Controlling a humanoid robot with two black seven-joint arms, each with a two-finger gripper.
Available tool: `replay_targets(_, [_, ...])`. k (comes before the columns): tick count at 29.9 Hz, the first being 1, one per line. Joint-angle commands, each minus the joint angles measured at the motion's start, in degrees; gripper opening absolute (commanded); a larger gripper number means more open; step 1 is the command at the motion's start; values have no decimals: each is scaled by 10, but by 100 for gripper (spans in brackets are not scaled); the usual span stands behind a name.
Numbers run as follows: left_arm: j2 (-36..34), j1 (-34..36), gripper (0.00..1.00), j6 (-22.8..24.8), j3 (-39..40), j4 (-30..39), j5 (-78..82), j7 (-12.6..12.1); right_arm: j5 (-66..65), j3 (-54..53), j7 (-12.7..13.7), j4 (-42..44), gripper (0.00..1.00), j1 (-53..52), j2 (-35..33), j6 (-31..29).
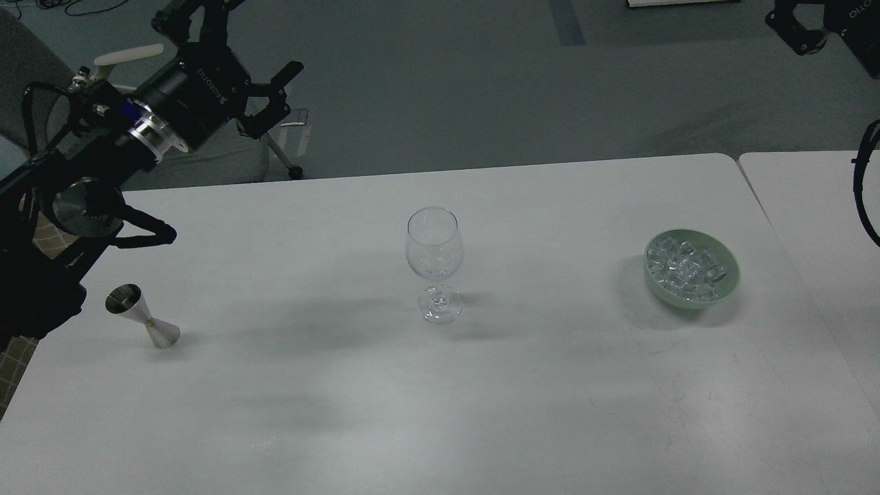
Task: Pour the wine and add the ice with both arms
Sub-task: 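Move the left gripper down toward the metal jigger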
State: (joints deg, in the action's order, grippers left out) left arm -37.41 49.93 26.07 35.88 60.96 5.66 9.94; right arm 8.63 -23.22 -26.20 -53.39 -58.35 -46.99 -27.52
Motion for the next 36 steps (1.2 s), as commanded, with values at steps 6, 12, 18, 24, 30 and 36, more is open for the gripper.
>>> replay_targets(6, [16, -6, 98, 4, 8, -12, 1, 9, 0, -2, 0, 4, 100, 0, 19, 1])
replay_targets(12, [20, 4, 99, 0, 38, -77, 1, 7, -2, -8, 1, 8, 100, -1, 23, -1])
replay_targets(18, [30, 12, 99, 7, 38, -97, 2, 4, -2, -8, 1, 8, 100, -1, 21, -1])
replay_targets(24, [32, 19, 99, -8, 36, -96, 2, 6, -3, -8, 2, 7, 100, -1, 22, -1])
replay_targets(30, [30, 15, 99, -9, 38, -81, 6, 6, -19, -10, 2, 5, 100, -3, 17, -1])
replay_targets(36, [27, 10, 99, -13, 38, -48, 5, 10, -19, -13, 2, 3, 100, -3, 17, -1])
